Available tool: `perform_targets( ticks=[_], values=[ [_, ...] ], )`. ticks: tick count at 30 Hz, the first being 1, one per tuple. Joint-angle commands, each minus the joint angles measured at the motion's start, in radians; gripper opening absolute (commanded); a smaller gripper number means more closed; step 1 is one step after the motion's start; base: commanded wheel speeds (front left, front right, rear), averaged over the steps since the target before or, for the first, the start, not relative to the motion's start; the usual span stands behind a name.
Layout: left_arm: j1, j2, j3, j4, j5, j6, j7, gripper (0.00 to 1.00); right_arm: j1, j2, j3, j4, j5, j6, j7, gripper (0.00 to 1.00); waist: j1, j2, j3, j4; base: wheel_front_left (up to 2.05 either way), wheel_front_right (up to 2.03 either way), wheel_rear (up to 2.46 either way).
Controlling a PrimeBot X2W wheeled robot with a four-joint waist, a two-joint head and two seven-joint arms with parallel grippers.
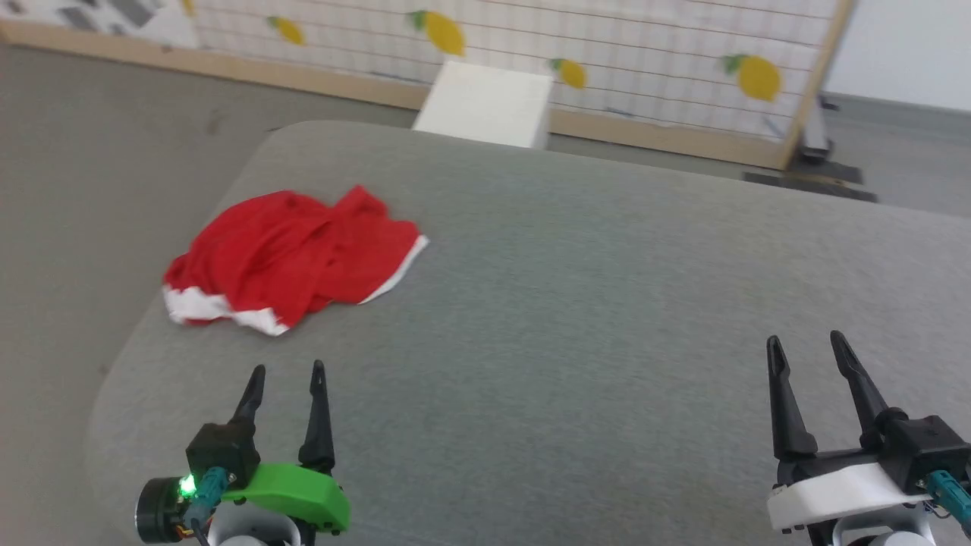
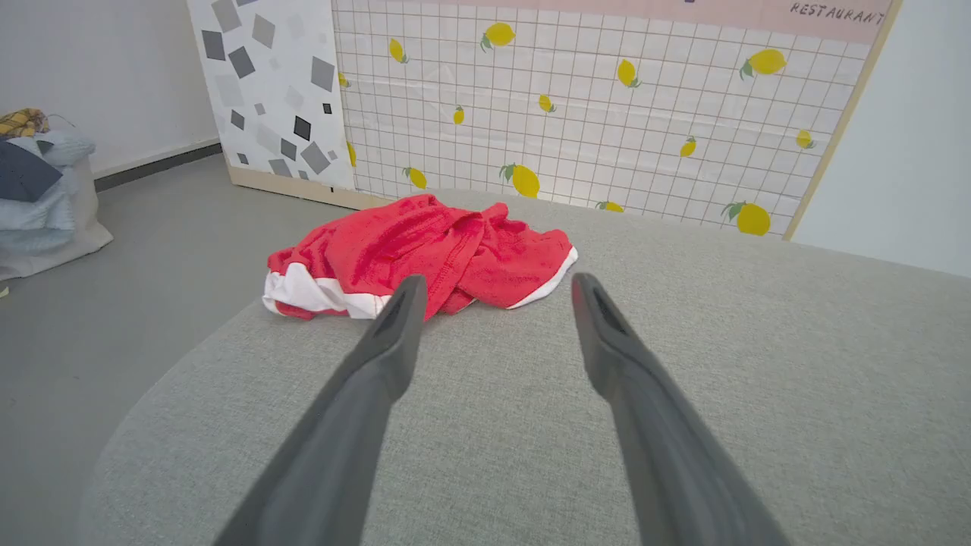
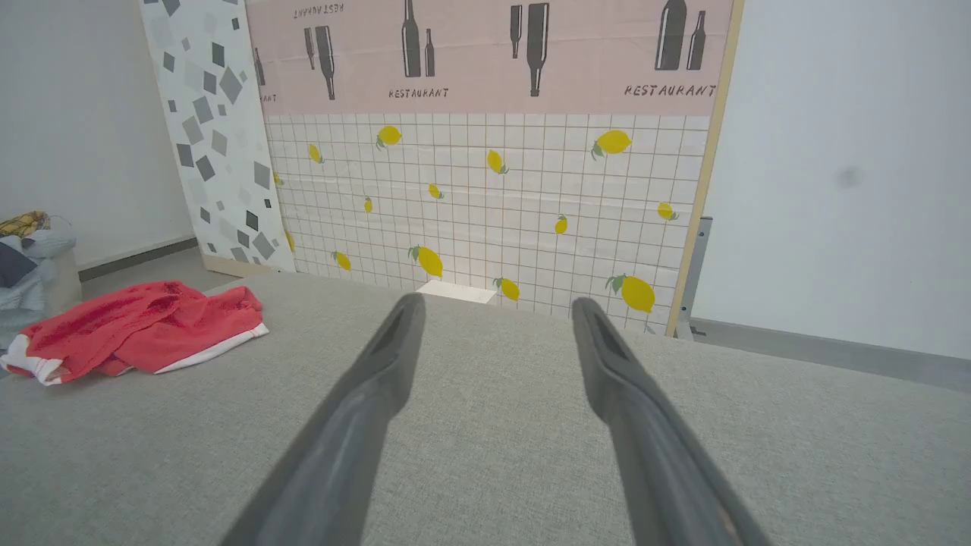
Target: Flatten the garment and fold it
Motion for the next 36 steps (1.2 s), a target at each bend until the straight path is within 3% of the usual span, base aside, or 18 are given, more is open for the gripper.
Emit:
perform_targets(
  ticks=[1, 10, 19, 27, 36],
  values=[
    [-0.012, 0.010, 0.005, 0.002, -0.008, 0.003, -0.005, 1.00, 0.006, 0.003, 0.002, 0.000, 0.005, -0.002, -0.006, 1.00, 0.0000, 0.0000, 0.004, 0.126, 0.00, 0.00, 0.00],
    [0.012, 0.019, 0.019, -0.014, -0.012, 0.013, -0.005, 1.00, 0.002, 0.003, 0.015, -0.001, 0.005, -0.002, -0.006, 1.00, 0.0000, 0.0000, 0.002, 0.321, 0.00, 0.00, 0.00],
    [0.022, 0.027, 0.030, -0.023, -0.019, 0.015, -0.005, 1.00, -0.003, 0.003, 0.024, 0.004, 0.007, -0.002, -0.006, 1.00, 0.0000, 0.0000, 0.000, 0.433, 0.00, 0.00, 0.00],
    [0.023, 0.029, 0.034, -0.026, -0.023, 0.016, -0.005, 1.00, -0.008, 0.003, 0.028, 0.009, 0.007, -0.002, -0.006, 1.00, 0.0000, 0.0000, -0.001, 0.458, 0.00, 0.00, 0.00],
    [0.018, 0.019, 0.030, -0.035, -0.031, 0.023, -0.005, 1.00, -0.011, 0.003, 0.023, 0.006, 0.004, -0.002, -0.006, 1.00, 0.0000, 0.0000, 0.021, 0.436, 0.00, 0.00, 0.00]
  ],
)
